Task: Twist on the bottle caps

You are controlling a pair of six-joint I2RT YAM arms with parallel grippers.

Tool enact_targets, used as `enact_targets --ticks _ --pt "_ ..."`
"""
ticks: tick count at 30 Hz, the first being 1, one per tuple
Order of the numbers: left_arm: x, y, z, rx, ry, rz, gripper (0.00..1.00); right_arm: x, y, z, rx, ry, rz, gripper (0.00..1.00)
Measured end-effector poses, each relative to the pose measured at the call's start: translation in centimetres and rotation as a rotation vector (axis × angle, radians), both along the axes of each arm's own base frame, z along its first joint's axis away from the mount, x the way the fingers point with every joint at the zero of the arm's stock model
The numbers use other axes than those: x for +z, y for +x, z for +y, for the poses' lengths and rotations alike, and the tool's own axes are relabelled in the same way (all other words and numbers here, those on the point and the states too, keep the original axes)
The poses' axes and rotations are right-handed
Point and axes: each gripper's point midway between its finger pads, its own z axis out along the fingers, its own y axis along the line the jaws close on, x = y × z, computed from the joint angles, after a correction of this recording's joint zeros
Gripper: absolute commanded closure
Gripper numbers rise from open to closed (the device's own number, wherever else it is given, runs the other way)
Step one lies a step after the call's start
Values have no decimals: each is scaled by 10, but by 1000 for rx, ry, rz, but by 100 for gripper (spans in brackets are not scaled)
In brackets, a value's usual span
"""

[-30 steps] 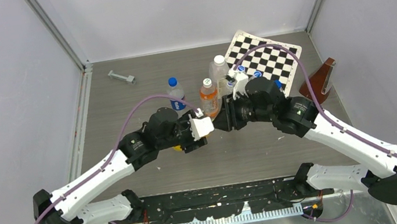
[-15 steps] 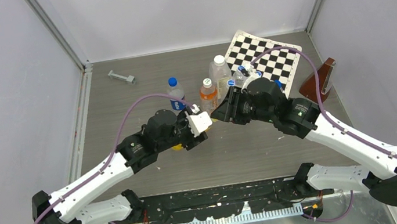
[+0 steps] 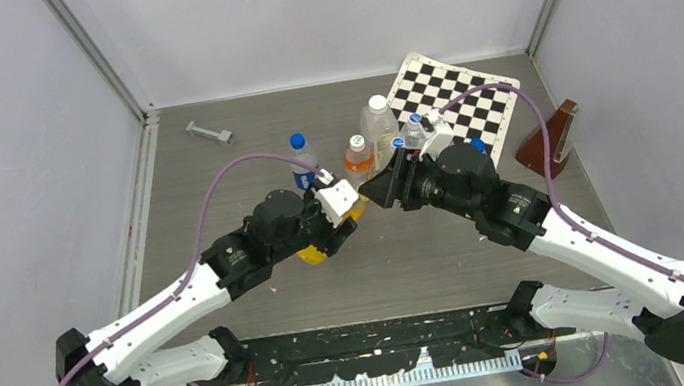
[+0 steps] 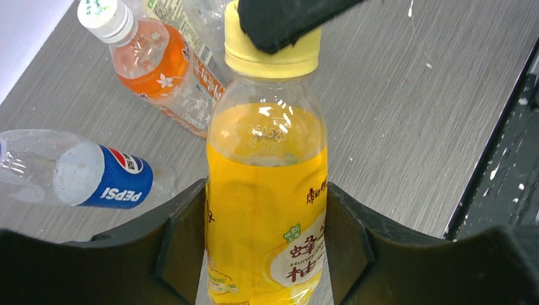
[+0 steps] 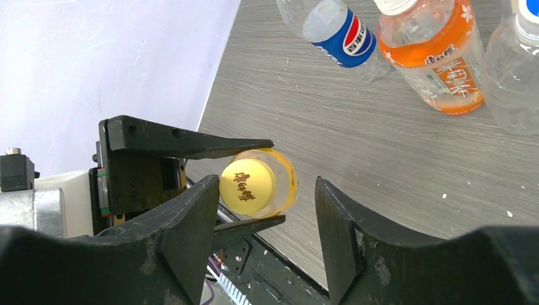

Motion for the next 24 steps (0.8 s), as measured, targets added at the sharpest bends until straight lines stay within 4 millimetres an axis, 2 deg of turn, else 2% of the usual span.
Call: enact_targets --ticks 6,9,11,13,15,17,19,22,24 --pt "5 1 -8 9 -52 17 100 -1 2 13 52 8 -25 49" --pt "5 1 -11 5 -65 26 100 -6 0 19 86 9 -26 64" --pt "1 1 -11 12 -64 43 96 -12 2 19 91 -12 -36 74" --pt "-3 0 -10 18 -63 54 81 -17 3 18 95 -25 -41 84" --pt "-7 0 -10 24 -67 67 56 -20 3 17 99 -34 -49 94" --pt "-12 -1 -10 28 -74 73 33 -24 3 16 101 -44 -58 99" --pt "-16 -3 -9 32 -86 81 17 -29 1 14 106 -56 -70 99" --pt "-12 -6 -1 59 -111 80 2 -34 0 5 100 -117 -107 99" --pt "-1 -7 8 94 -142 67 0 -38 2 -5 87 -179 -136 100"
